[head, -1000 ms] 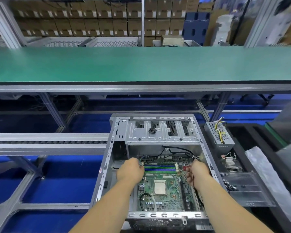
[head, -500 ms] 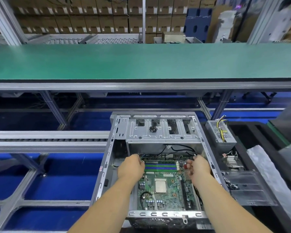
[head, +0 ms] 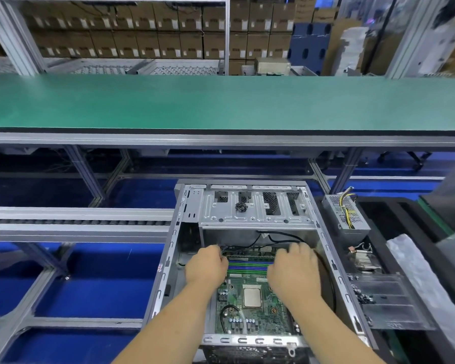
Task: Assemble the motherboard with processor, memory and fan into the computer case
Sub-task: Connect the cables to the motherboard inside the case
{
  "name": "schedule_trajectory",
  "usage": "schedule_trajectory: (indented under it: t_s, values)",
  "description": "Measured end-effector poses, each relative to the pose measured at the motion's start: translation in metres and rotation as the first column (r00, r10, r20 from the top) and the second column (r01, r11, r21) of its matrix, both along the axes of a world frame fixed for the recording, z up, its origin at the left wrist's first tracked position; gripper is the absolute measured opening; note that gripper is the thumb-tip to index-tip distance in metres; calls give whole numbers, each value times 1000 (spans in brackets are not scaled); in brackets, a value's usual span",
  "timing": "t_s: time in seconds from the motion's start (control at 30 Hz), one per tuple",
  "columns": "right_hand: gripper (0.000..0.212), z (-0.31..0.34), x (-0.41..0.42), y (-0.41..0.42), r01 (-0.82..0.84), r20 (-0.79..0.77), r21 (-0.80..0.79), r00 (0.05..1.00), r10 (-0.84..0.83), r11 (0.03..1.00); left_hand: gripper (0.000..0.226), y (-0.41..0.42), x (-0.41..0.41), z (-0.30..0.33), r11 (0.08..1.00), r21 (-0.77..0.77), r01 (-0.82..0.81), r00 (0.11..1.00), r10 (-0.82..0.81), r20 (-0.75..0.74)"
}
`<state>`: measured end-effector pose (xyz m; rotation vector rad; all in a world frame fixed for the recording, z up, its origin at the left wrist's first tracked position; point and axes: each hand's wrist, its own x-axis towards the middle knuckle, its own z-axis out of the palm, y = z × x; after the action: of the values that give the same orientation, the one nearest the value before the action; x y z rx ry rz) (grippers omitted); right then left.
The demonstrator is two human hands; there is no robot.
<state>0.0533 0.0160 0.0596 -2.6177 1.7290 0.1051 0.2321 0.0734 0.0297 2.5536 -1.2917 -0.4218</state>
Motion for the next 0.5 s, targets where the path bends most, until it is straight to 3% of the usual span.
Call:
schedule_trajectory:
  t_s: [0.07, 0.13, 0.27, 0.33, 0.5]
  values:
    - [31, -7, 5, -7, -78, 214, 152, 976, 44, 985, 24, 0, 0, 1, 1000, -13, -22, 1000, 22, 14]
    - [34, -12, 4, -22, -60, 374, 308, 925, -63, 949, 33, 0, 2, 2, 998, -27, -65, 998, 66, 21]
    - [56, -24, -1, -56, -57, 305, 431, 948, -86, 901, 48, -3, 4, 0, 977, -101, -189, 980, 182, -81]
    - [56, -34, 0, -67, -60, 258, 447, 964, -64, 892, 47, -6, 4, -3, 960, -160, -229, 965, 203, -167]
    - [51, -49, 6, -80, -58, 244, 451, 968, -61, 891, 19, -17, 2, -10, 961, -204, -186, 959, 133, -248]
